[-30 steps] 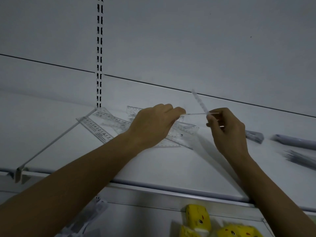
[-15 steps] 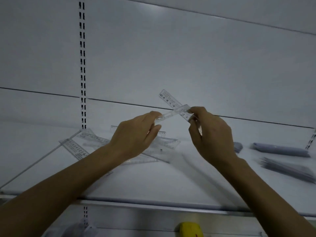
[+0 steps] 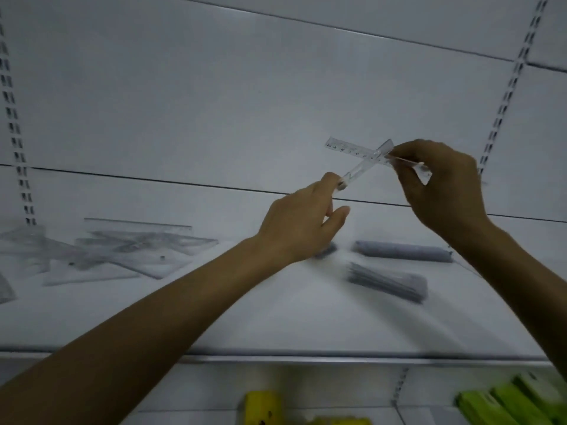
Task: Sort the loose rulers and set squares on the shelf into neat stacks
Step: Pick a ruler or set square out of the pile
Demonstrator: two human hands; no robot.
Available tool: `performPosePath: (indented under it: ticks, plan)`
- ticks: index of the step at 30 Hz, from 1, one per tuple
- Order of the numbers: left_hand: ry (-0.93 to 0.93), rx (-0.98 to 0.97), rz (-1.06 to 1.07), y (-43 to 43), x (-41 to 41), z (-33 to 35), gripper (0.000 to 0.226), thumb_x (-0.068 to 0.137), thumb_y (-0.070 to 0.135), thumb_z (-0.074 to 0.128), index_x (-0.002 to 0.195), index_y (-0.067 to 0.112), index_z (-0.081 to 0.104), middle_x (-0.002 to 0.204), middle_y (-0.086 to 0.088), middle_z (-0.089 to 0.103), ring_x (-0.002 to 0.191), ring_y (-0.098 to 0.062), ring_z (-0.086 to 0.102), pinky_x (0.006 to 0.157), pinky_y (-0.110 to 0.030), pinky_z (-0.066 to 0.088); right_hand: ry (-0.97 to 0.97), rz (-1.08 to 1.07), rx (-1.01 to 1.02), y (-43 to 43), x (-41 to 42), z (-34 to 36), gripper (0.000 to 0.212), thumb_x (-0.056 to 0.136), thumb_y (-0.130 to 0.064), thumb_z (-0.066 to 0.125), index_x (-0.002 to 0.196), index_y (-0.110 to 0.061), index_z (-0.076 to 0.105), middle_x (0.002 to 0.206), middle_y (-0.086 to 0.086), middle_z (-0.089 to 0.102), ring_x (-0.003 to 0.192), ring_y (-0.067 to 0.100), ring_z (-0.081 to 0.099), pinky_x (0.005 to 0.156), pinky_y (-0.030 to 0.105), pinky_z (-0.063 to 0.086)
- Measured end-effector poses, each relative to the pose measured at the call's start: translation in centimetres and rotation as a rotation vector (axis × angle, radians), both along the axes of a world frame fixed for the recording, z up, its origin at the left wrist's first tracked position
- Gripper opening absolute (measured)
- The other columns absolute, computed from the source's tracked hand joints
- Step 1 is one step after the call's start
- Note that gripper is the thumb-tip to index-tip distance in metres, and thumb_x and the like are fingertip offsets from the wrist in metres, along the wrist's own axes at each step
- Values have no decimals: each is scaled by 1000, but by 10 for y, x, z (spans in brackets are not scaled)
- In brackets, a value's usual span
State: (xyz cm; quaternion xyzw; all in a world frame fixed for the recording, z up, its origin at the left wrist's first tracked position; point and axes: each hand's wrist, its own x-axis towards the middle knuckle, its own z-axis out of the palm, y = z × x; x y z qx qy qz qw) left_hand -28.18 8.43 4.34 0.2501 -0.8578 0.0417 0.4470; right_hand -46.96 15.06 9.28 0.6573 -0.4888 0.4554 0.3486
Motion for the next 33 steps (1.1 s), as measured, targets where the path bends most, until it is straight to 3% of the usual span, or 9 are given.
performPosePath:
  ticks: [7, 14, 17, 20, 23, 27, 30, 33]
  plan:
    - [-16, 139, 88, -5, -60, -18, 25, 95, 42, 43, 116, 30, 47, 82, 12, 58, 68, -11, 54, 66, -31, 46, 3, -56, 59, 17, -95, -13, 17, 90, -8, 60, 103, -12, 70, 94, 6, 72, 86, 25, 63, 76, 34, 47]
    - [-67, 153, 146, -14, -94, -10, 26, 95, 44, 43, 116, 29, 49, 88, 10, 63, 72, -11, 57, 64, -29, 46, 187, -188, 132, -40, -136, -39, 18, 80, 0, 68, 93, -11, 74, 90, 10, 71, 82, 30, 63, 71, 35, 41]
    - [-102, 132, 150, -21, -112, -12, 27, 96, 44, 42, 117, 29, 49, 90, 10, 64, 71, -10, 57, 67, -28, 48, 155, -176, 166, -61, -148, -56, 18, 76, 0, 71, 90, -12, 75, 89, 9, 70, 80, 29, 61, 69, 33, 40]
    - [-106, 111, 168, -32, -123, -26, 27, 96, 45, 41, 117, 30, 50, 90, 14, 63, 68, -7, 54, 58, -18, 38, 85, -174, 240, -73, -159, -89, 17, 76, 0, 72, 88, -11, 76, 87, 8, 69, 79, 28, 61, 63, 30, 43]
    - [-221, -9, 168, -43, -121, -43, 30, 95, 43, 42, 117, 27, 54, 88, 10, 64, 69, -9, 55, 57, -21, 32, 54, -171, 316, -80, -170, -106, 13, 77, 2, 70, 86, -6, 75, 86, 9, 68, 78, 31, 61, 58, 29, 43]
    - [-229, 44, 198, -51, -115, -52, 32, 94, 44, 42, 118, 26, 54, 78, 14, 52, 64, -9, 48, 56, -22, 33, 20, -262, 501, -91, -173, -114, 22, 86, -5, 59, 100, -13, 74, 101, 6, 68, 93, 27, 57, 67, 30, 41]
    - [-196, 52, 201, -52, -114, -51, 31, 94, 43, 43, 117, 26, 55, 77, 14, 53, 63, -9, 47, 52, -18, 28, -77, -280, 637, -92, -171, -118, 26, 88, -12, 54, 106, -19, 72, 102, 5, 70, 89, 24, 60, 76, 33, 49]
    - [-201, 75, 209, -53, -114, -52, 31, 94, 43, 43, 118, 26, 55, 79, 12, 56, 64, -9, 49, 53, -16, 27, -115, -253, 641, -92, -171, -118, 24, 90, -15, 54, 105, -18, 72, 101, 4, 69, 84, 19, 58, 72, 29, 46]
